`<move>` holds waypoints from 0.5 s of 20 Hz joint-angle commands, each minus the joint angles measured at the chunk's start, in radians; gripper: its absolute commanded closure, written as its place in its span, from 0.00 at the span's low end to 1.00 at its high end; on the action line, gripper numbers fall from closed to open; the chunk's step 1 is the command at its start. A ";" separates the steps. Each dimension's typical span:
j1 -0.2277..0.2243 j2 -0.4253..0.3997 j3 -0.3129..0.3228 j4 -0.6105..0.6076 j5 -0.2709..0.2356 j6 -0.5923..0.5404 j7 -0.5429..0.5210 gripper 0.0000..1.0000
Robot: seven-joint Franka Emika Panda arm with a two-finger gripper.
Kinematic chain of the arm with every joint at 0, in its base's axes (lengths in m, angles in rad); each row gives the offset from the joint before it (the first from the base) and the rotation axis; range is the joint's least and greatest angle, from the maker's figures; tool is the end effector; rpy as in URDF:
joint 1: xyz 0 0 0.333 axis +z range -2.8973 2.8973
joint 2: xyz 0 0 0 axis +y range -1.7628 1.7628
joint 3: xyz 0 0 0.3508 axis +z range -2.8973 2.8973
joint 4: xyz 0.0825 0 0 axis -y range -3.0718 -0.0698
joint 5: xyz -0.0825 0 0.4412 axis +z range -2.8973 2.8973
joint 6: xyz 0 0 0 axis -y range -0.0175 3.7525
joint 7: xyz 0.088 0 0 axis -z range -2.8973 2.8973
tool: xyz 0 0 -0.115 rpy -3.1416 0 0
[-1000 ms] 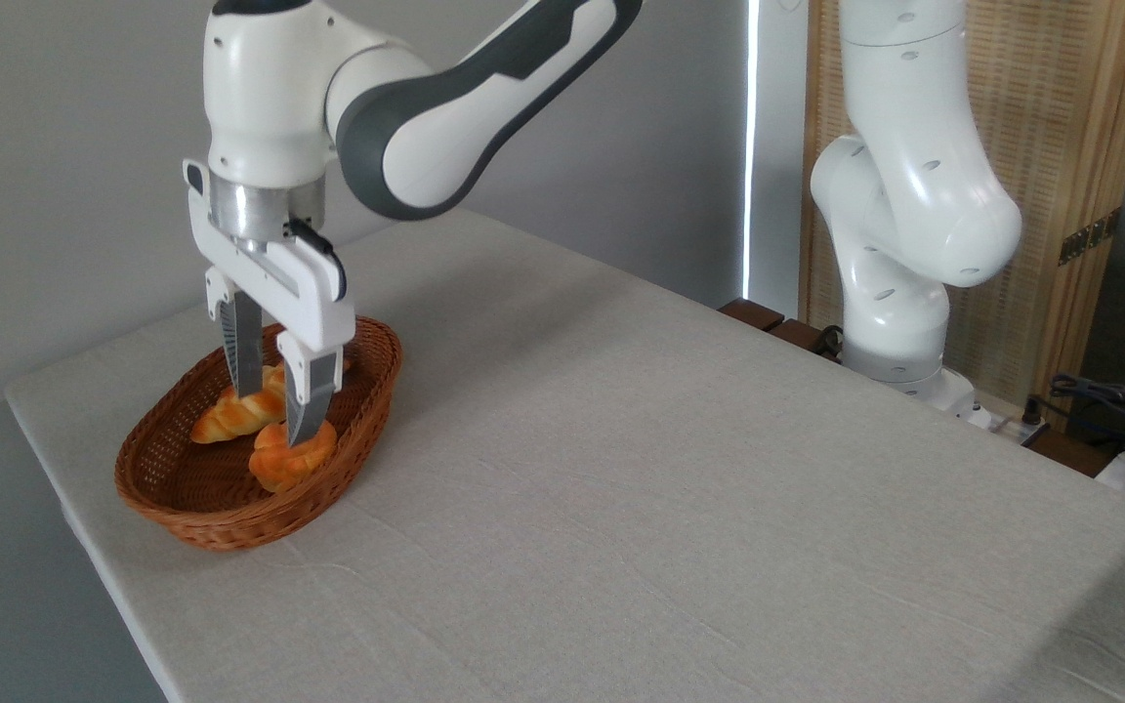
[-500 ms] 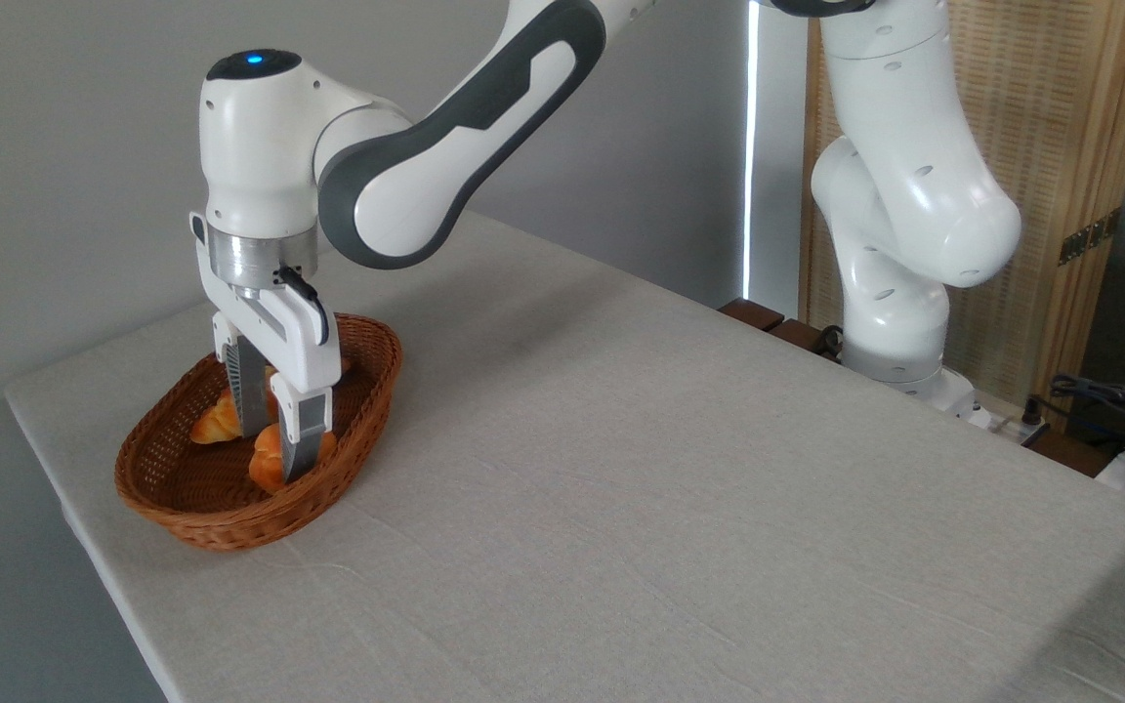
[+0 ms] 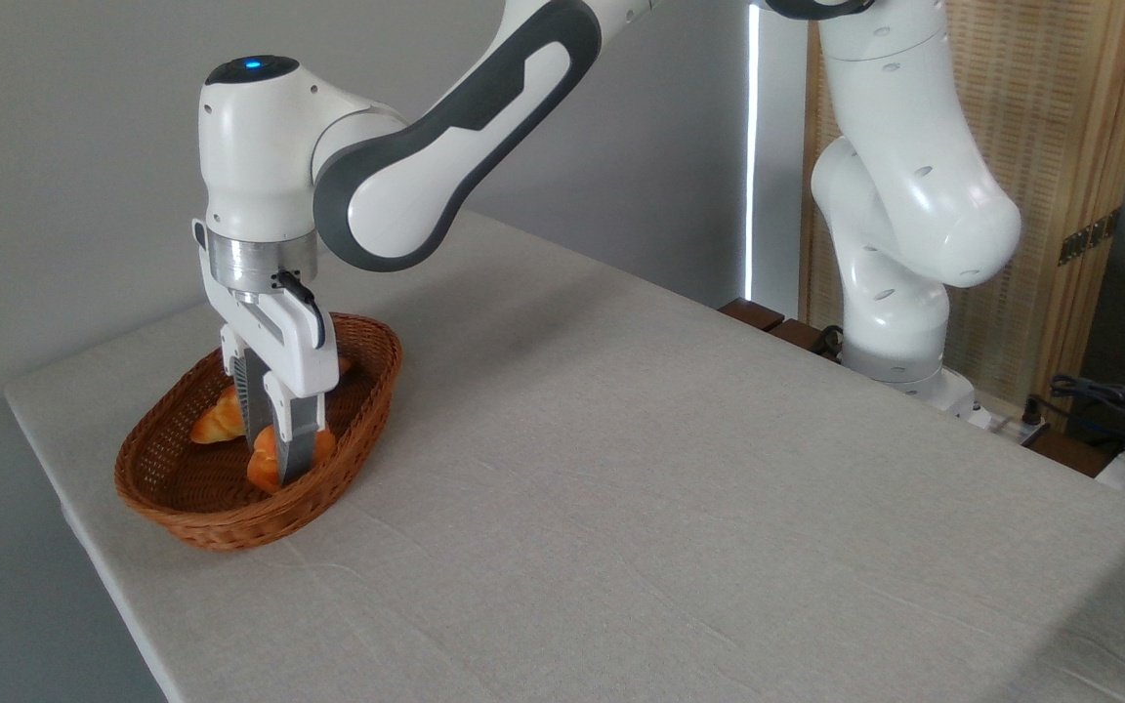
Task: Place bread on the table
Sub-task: 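Close the gripper on the round orange bun and lift it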
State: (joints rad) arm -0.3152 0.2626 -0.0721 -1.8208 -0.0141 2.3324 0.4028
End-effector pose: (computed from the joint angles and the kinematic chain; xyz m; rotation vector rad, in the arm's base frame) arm 0.6579 -0.2651 0.4166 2.8595 -1.1701 0.3880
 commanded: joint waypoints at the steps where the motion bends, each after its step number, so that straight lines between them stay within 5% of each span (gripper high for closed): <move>1: -0.001 0.015 -0.001 0.009 0.013 0.010 -0.012 0.69; 10: -0.001 -0.040 -0.005 0.025 0.000 -0.001 -0.088 0.65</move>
State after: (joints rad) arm -0.3158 0.2559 -0.0733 -1.7993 -0.0142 2.3326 0.3733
